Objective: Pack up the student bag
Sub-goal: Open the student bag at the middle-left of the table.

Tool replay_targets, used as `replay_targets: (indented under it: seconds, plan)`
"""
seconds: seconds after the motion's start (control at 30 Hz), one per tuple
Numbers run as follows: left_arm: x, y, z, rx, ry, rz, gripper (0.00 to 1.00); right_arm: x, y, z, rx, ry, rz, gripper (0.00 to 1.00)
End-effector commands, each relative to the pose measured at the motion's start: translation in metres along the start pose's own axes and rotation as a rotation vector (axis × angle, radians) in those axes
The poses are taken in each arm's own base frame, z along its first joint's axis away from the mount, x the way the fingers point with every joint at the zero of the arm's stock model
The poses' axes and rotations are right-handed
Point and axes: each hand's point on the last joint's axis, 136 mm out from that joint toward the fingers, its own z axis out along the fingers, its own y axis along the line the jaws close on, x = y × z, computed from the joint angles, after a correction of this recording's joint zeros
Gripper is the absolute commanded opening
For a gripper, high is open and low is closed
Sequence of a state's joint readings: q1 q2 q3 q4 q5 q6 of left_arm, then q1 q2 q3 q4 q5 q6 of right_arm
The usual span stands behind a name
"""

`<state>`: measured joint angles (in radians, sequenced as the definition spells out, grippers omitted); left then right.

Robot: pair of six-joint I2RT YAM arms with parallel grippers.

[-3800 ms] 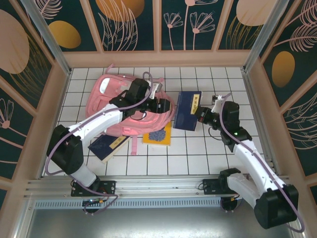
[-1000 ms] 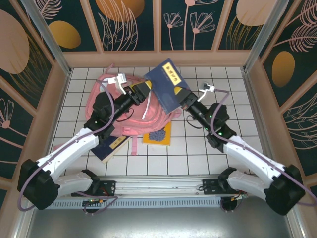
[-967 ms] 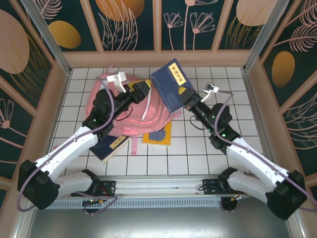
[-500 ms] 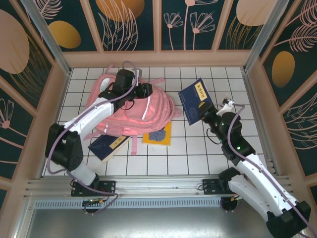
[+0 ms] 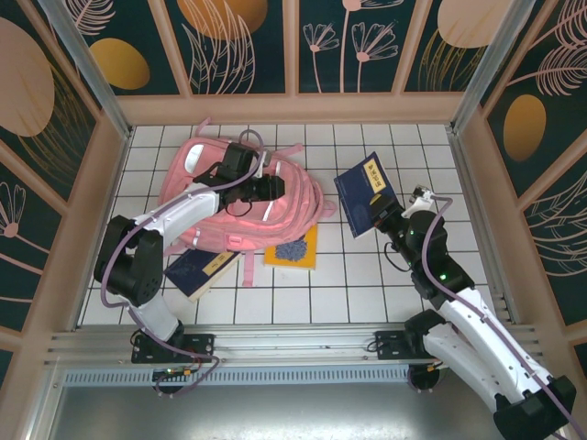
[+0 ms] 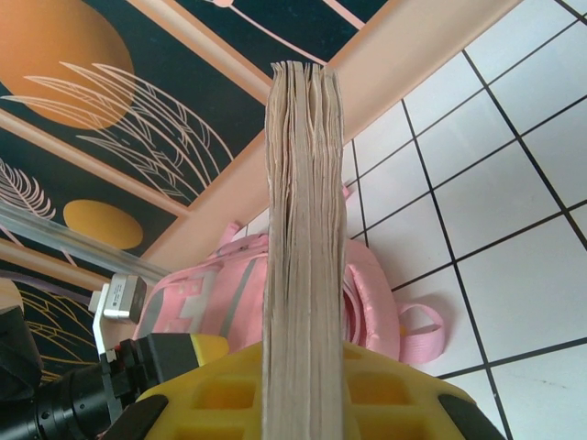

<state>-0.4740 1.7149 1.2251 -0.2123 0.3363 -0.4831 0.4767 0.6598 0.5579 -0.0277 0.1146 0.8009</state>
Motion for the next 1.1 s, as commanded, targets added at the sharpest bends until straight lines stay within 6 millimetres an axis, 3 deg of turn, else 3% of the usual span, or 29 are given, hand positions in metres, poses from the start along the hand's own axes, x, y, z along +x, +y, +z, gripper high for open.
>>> replay_targets:
  seconds: [0.0, 0.27, 0.43, 0.63, 0.73, 0.83, 0.9, 1.07]
  plan:
    - [-0.002, 0.000, -0.002, 0.000, -0.023, 0.006, 0.41, -0.010, 0.007, -0.001, -0.029, -0.038, 0.003, 0.00]
    - [0.004, -0.006, 0.002, 0.044, 0.000, -0.007, 0.41, -0.006, 0.004, -0.001, -0.019, -0.025, 0.003, 0.00]
    - [0.013, -0.006, 0.015, 0.067, 0.037, -0.004, 0.37, -0.002, 0.001, 0.002, -0.015, -0.014, 0.004, 0.00]
    - [0.013, -0.001, 0.026, 0.046, 0.056, 0.007, 0.29, 0.002, 0.003, 0.006, -0.026, 0.007, 0.008, 0.00]
    - [0.006, -0.002, 0.025, 0.033, 0.041, 0.014, 0.18, 0.002, 0.005, 0.006, -0.027, 0.013, -0.002, 0.00]
    - [-0.007, -0.010, 0.011, 0.030, 0.003, 0.039, 0.00, -0.003, 0.007, 0.005, -0.023, 0.006, -0.027, 0.00]
    - [-0.021, -0.019, -0.006, 0.031, -0.044, 0.060, 0.00, -0.007, 0.008, 0.004, -0.011, 0.000, -0.053, 0.00]
    - [-0.065, -0.061, -0.082, 0.092, -0.203, 0.118, 0.00, -0.012, -0.007, 0.014, 0.076, 0.053, -0.071, 0.00]
